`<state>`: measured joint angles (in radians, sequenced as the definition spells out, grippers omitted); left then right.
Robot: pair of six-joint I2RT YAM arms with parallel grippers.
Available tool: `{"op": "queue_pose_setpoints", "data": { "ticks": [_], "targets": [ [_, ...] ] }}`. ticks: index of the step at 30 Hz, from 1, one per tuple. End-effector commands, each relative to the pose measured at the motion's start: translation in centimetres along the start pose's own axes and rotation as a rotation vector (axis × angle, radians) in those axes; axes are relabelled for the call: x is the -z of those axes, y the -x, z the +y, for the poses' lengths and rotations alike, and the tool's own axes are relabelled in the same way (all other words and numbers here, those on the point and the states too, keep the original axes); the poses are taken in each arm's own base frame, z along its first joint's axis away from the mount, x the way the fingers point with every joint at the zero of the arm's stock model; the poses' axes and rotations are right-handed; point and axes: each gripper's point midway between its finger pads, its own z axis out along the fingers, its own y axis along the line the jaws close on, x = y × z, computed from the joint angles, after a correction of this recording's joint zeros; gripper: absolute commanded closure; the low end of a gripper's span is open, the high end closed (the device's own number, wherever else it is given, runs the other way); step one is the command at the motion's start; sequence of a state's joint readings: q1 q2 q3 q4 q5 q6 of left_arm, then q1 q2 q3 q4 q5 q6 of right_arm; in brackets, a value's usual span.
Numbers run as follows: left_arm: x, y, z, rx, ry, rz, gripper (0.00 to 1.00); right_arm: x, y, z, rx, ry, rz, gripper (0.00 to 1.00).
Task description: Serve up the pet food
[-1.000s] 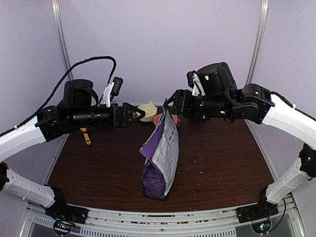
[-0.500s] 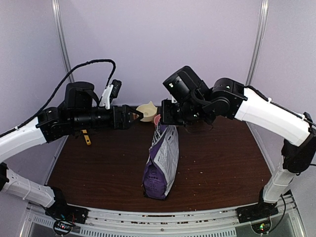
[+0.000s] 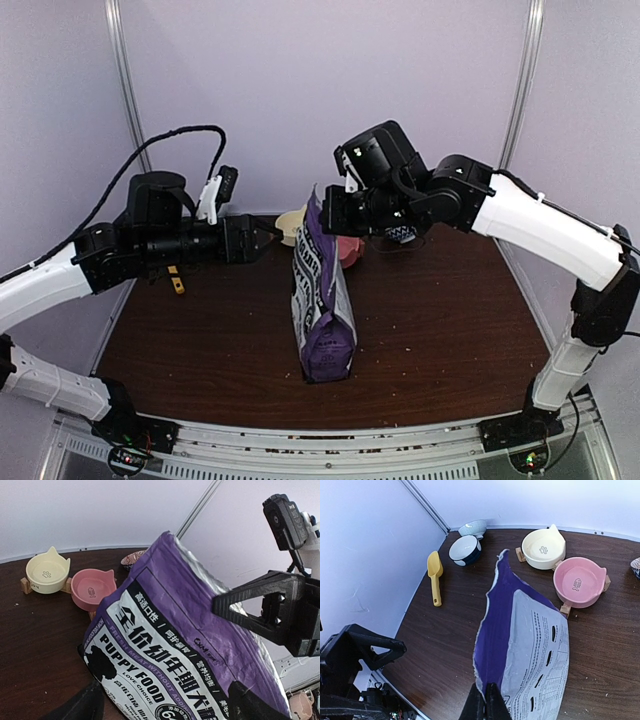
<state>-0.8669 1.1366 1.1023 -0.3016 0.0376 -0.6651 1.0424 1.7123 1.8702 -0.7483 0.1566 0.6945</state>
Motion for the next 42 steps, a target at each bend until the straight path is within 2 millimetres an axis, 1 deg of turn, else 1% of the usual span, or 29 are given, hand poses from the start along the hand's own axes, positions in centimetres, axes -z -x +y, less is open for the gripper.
{"op": "queue_pose_setpoints", "data": {
  "ticks": [1, 2, 3, 5, 6, 8, 11, 14, 17, 21, 24, 28, 34, 42],
  "targets": [
    [-0.1, 0.4, -0.1, 0.037, -0.039, -0.033, 0.11, 0.4, 2.7, 1.2, -0.051, 0.088, -0.101, 0.94],
    [-0.1, 0.4, -0.1, 0.042, -0.044, -0.034, 0.11, 0.4, 2.5, 0.9, -0.050, 0.079, -0.092, 0.86],
    [-0.3, 0.2, -0.2, 0.044, -0.049, -0.028, 0.11, 0.5, 2.4, 0.6, -0.043, 0.072, -0.085, 0.76],
    [-0.3, 0.2, -0.3, 0.047, -0.058, -0.026, 0.11, 1.6, 2.7, 0.4, -0.018, 0.069, -0.090, 0.62],
    [-0.3, 0.2, -0.3, 0.046, -0.060, -0.025, 0.11, 1.9, 2.7, 0.2, -0.007, 0.063, -0.089, 0.57],
    [-0.3, 0.3, -0.4, 0.046, -0.062, -0.026, 0.11, 3.0, 2.7, -0.3, 0.007, 0.051, -0.085, 0.54],
    [-0.4, 0.4, -0.5, 0.043, -0.065, -0.028, 0.10, 4.0, 2.2, -1.1, 0.017, 0.034, -0.067, 0.55],
    [-0.5, 0.5, -0.6, 0.041, -0.066, -0.025, 0.10, 4.4, 1.4, -1.6, 0.004, 0.027, -0.043, 0.61],
    [-0.8, 0.5, -0.7, 0.041, -0.072, -0.019, 0.10, 4.5, 0.6, -1.1, -0.004, 0.052, -0.015, 0.67],
    [-1.1, 0.3, -0.8, 0.043, -0.077, -0.008, 0.10, 4.3, -0.4, 0.2, 0.001, 0.085, 0.017, 0.67],
    [-1.1, 0.3, -0.8, 0.043, -0.078, -0.007, 0.10, 3.7, -1.2, 0.5, 0.006, 0.083, 0.044, 0.68],
    [-1.1, 0.2, -0.8, 0.046, -0.078, -0.006, 0.10, 2.9, -1.9, 0.7, 0.019, 0.071, 0.073, 0.75],
    [-1.1, 0.1, -0.7, 0.048, -0.077, -0.006, 0.09, 2.6, -2.2, 0.1, 0.018, 0.029, 0.085, 0.82],
    [-1.1, 0.1, -0.7, 0.048, -0.076, -0.006, 0.09, 3.0, -2.1, 0.2, -0.005, 0.043, 0.069, 0.84]
  ]
}}
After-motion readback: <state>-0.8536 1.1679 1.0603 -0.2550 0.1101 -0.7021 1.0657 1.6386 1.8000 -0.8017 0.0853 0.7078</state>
